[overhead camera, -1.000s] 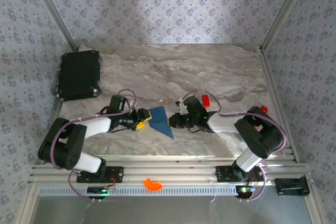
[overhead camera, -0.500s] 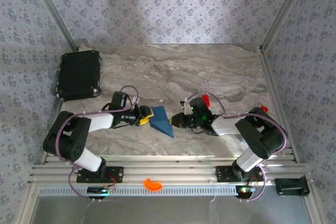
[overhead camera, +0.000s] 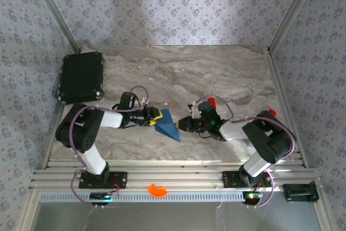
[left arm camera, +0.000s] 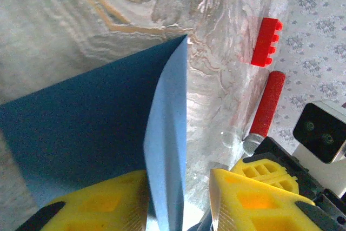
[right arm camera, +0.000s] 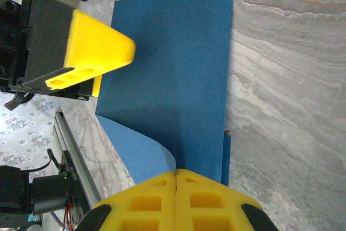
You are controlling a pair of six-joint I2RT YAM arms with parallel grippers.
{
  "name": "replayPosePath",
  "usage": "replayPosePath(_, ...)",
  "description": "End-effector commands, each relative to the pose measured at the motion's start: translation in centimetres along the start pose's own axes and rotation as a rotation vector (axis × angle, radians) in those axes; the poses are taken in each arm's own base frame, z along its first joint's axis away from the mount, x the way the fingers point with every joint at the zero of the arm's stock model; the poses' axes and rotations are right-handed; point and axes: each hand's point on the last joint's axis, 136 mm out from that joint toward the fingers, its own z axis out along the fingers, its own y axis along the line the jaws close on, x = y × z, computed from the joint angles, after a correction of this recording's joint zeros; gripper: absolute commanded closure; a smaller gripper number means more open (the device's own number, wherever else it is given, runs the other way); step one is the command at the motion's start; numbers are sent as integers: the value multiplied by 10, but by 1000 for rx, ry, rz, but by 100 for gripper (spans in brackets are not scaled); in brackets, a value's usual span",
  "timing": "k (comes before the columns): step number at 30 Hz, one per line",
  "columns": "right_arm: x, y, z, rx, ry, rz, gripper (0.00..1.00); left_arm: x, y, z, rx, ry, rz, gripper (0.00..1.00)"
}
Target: Fold a paper plane with a square sheet of paper (pick it up from the middle)
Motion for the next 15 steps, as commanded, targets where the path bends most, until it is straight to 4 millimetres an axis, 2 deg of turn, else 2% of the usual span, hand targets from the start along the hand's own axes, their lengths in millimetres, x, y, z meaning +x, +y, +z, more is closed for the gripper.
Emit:
replayPosePath(1, -1, 3, -4, -23, -8, 7, 96, 0, -12, 6, 44, 29, 31, 69)
replayPosePath(9, -4, 2, -5, -14, -18, 12, 92, 2, -9, 8, 33, 25, 28, 84)
replayPosePath(11, -5, 2, -7, -2, -26, 9, 90, 2, -8, 5, 22, 7, 27, 88)
replayPosePath(15, -10, -4, -16, 75, -59, -9, 79, 2, -10, 0, 4, -24, 35, 90)
